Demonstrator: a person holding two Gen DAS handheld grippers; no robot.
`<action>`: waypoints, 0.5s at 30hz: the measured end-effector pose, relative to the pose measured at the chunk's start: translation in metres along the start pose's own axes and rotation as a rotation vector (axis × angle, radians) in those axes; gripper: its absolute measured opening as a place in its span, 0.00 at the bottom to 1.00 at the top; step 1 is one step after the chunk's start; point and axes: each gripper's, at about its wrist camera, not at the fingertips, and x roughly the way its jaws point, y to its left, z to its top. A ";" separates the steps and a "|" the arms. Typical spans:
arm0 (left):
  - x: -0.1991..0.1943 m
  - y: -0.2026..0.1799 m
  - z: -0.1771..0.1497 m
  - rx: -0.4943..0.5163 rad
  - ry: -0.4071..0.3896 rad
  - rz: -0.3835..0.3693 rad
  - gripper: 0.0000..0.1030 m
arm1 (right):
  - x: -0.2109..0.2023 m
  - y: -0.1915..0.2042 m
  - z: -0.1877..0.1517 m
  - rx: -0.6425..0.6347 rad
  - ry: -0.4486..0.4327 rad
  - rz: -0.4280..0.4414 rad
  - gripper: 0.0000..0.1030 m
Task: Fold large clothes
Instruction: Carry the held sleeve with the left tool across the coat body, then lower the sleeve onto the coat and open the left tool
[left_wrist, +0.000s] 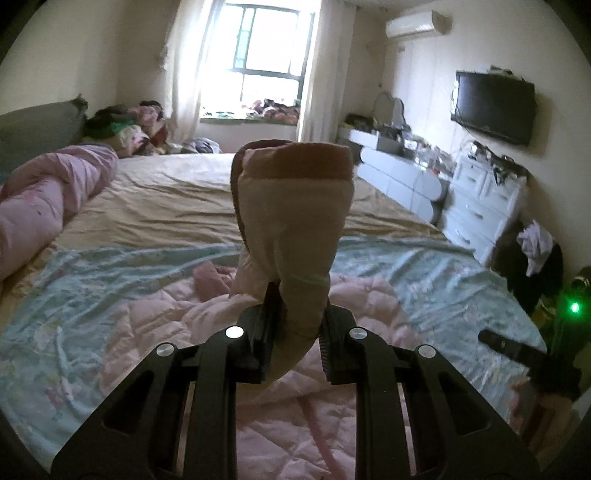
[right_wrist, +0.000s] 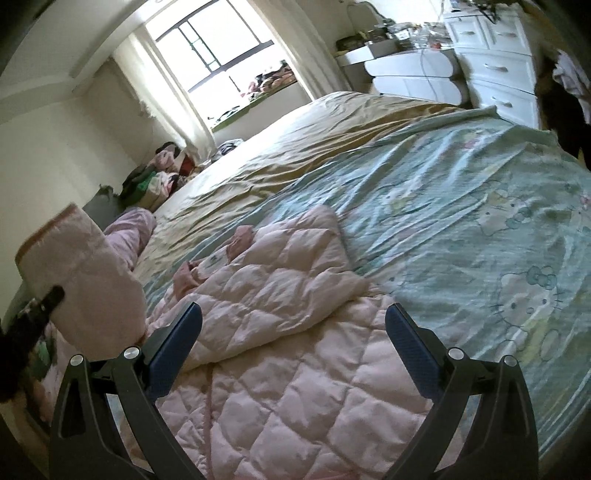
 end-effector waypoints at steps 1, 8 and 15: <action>0.005 -0.005 -0.005 0.014 0.012 -0.002 0.13 | -0.001 -0.004 0.001 0.006 -0.003 -0.002 0.96; 0.036 -0.028 -0.030 0.064 0.103 -0.043 0.13 | -0.001 -0.022 0.002 0.042 -0.007 -0.011 0.96; 0.063 -0.049 -0.059 0.116 0.206 -0.060 0.15 | 0.001 -0.031 0.002 0.049 -0.004 -0.026 0.96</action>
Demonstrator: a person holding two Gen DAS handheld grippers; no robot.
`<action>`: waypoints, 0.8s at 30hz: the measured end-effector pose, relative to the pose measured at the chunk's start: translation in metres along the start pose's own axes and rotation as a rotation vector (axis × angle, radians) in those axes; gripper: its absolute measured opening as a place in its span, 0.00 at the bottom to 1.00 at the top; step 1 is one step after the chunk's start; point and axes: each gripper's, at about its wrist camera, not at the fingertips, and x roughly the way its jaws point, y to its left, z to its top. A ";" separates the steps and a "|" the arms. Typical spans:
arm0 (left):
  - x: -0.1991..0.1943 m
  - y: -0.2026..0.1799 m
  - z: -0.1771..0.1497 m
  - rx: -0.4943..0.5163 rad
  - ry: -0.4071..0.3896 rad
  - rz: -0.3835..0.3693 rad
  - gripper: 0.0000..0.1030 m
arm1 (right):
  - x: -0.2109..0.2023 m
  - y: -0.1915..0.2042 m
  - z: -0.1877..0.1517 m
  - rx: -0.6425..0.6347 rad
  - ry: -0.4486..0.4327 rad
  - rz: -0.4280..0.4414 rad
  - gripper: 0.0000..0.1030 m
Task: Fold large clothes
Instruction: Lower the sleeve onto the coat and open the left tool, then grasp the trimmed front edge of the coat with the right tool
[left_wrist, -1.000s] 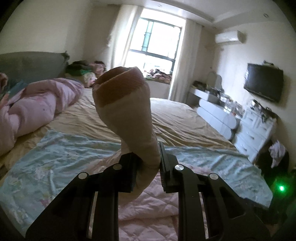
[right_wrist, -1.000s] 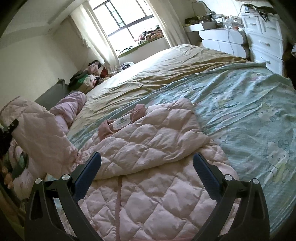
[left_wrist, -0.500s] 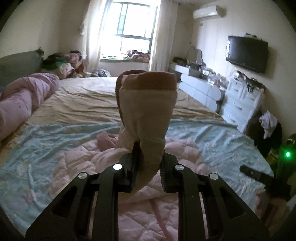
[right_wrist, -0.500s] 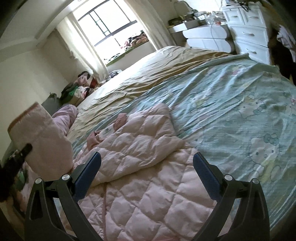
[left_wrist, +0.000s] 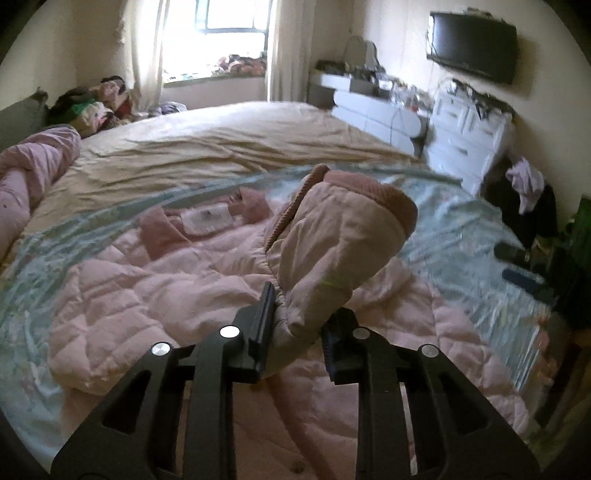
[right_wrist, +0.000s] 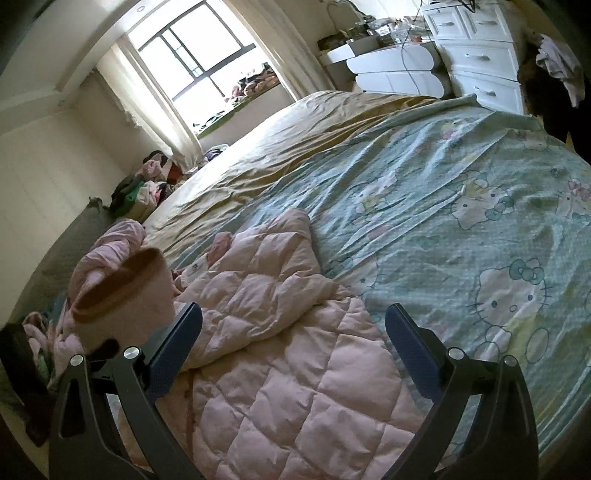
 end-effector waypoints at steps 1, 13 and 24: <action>0.002 -0.002 -0.003 0.011 0.012 0.004 0.16 | 0.000 -0.001 0.000 0.002 -0.001 0.001 0.96; 0.035 -0.041 -0.046 0.160 0.170 0.034 0.55 | 0.013 0.009 -0.010 -0.014 0.038 0.027 0.96; 0.008 -0.009 -0.067 -0.036 0.273 -0.086 0.91 | 0.042 0.043 -0.022 -0.028 0.142 0.120 0.96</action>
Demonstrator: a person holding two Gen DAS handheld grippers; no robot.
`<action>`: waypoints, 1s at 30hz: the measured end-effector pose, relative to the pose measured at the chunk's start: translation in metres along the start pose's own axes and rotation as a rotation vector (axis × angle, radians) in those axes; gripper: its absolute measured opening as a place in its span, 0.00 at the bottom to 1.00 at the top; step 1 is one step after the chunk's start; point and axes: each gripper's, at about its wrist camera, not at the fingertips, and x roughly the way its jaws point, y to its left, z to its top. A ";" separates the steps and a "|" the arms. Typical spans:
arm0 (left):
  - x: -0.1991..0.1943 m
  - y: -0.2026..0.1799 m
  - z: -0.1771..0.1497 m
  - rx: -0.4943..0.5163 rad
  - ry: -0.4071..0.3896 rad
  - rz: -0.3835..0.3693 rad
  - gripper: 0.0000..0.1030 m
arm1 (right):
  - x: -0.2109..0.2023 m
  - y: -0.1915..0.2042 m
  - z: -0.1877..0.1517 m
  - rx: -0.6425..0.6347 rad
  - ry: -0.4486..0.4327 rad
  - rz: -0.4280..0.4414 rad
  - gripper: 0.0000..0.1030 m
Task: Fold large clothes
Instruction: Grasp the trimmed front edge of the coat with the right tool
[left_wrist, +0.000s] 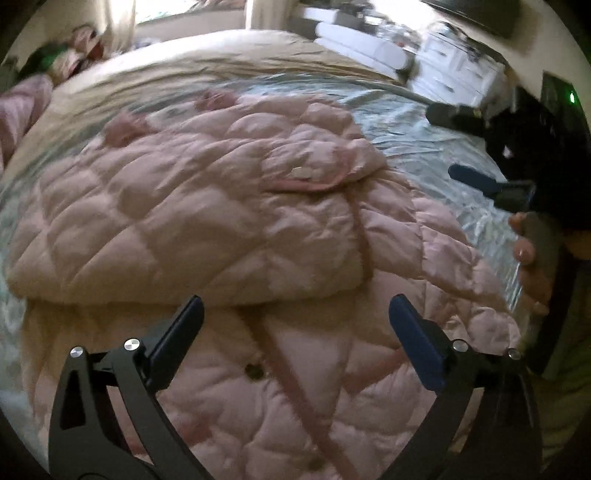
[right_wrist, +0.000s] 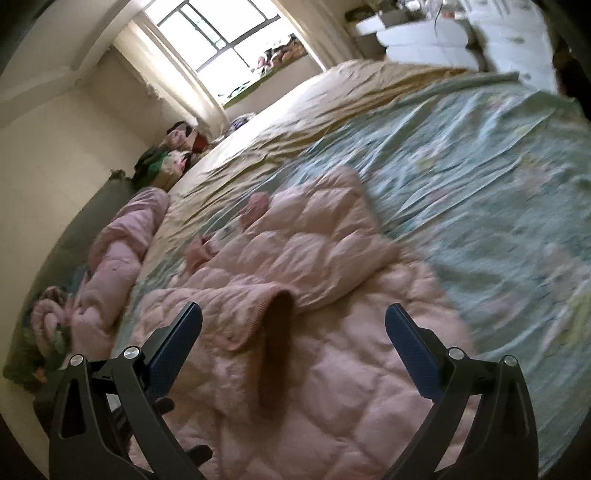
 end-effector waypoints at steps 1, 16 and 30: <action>-0.005 0.007 0.001 -0.017 -0.004 0.020 0.91 | 0.005 0.004 -0.001 0.001 0.012 0.010 0.96; -0.075 0.115 0.007 -0.277 -0.157 0.141 0.91 | 0.065 0.031 -0.005 0.067 0.117 0.081 0.69; -0.105 0.181 -0.005 -0.425 -0.195 0.235 0.91 | 0.098 0.038 -0.004 0.009 0.171 0.071 0.11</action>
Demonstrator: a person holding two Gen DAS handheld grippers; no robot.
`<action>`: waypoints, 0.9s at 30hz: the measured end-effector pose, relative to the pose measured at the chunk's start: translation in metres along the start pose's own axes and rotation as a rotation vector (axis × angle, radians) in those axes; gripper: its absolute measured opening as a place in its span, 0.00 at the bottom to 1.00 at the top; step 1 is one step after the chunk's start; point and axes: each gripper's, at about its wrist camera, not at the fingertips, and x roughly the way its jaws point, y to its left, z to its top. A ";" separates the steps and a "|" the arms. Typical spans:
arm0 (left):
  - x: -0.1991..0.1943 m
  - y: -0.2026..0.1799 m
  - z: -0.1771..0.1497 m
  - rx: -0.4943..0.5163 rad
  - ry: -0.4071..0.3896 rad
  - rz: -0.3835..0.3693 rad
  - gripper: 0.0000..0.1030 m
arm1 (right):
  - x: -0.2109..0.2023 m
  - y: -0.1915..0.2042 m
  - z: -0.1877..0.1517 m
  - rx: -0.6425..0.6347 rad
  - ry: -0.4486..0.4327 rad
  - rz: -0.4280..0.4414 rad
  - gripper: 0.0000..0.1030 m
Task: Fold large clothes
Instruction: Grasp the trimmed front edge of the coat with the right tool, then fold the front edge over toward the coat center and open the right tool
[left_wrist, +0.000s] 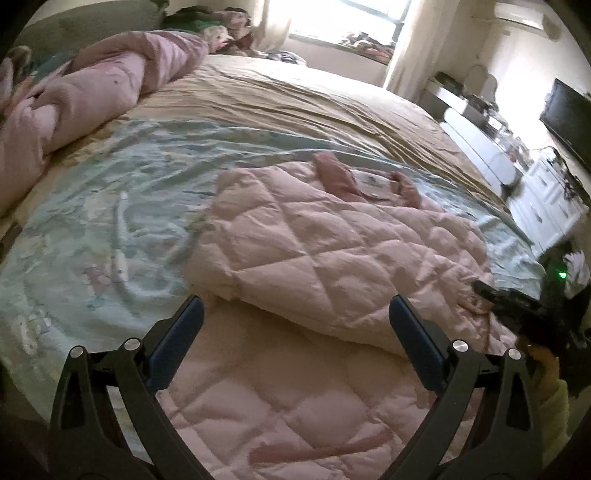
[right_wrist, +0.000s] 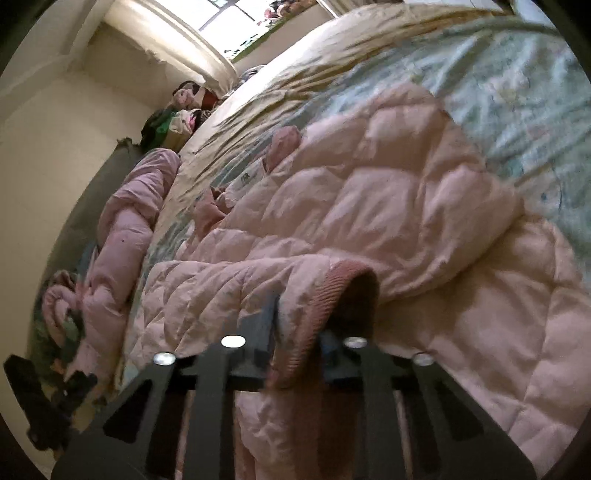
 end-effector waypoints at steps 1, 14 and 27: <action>0.000 0.003 0.001 -0.004 -0.001 0.004 0.91 | -0.005 0.006 0.003 -0.027 -0.017 0.002 0.10; -0.005 0.014 0.025 -0.006 -0.037 0.028 0.91 | -0.069 0.124 0.082 -0.410 -0.213 0.074 0.06; 0.045 -0.013 0.049 0.053 -0.001 0.014 0.91 | -0.042 0.138 0.110 -0.573 -0.269 -0.093 0.05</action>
